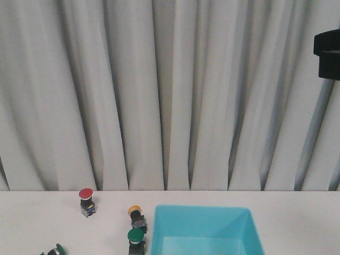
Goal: Pick red and yellow buttons and place in box
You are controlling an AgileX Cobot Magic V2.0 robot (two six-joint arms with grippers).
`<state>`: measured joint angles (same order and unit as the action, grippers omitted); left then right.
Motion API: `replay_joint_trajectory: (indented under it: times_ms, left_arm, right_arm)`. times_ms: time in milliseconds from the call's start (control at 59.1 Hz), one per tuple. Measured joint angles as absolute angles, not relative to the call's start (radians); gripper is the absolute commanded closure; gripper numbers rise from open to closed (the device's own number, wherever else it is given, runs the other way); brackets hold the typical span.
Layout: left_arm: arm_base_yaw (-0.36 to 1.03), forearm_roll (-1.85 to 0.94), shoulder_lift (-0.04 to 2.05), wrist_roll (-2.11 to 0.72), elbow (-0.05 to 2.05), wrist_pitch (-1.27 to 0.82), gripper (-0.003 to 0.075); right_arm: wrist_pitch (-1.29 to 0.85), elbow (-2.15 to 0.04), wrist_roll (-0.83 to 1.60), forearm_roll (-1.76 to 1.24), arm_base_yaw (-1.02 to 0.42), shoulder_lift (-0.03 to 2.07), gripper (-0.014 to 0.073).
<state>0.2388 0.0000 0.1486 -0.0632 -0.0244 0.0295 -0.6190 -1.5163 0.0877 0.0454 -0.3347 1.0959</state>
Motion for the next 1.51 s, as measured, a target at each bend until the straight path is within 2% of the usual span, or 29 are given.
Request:
replay_joint_trajectory:
  times_ms: [135, 339, 1270, 1388, 1507]
  left_arm:
    - [0.142, 0.029, 0.016, -0.073, -0.027, -0.048, 0.0726]
    - [0.036, 0.043, -0.012, -0.075, -0.027, -0.086, 0.0726]
    - [0.028, 0.043, -0.012, -0.076, -0.027, -0.094, 0.0726]
    - [0.028, 0.043, -0.012, -0.076, -0.027, -0.094, 0.0726]
    - [0.028, 0.043, -0.012, -0.076, -0.027, -0.094, 0.0726]
  right_arm:
    - [-0.620, -1.516, 0.088, 0.045, -0.335, 1.096, 0.0602]
    - [-0.624, -1.516, 0.088, 0.045, -0.335, 1.096, 0.0602]
    - [-0.622, -1.504, 0.096, 0.094, -0.335, 1.072, 0.0602]
    - [-0.586, -1.371, 0.100, 0.163, -0.325, 0.967, 0.0602]
    - [-0.439, -1.073, 0.100, 0.151, -0.286, 0.799, 0.0602]
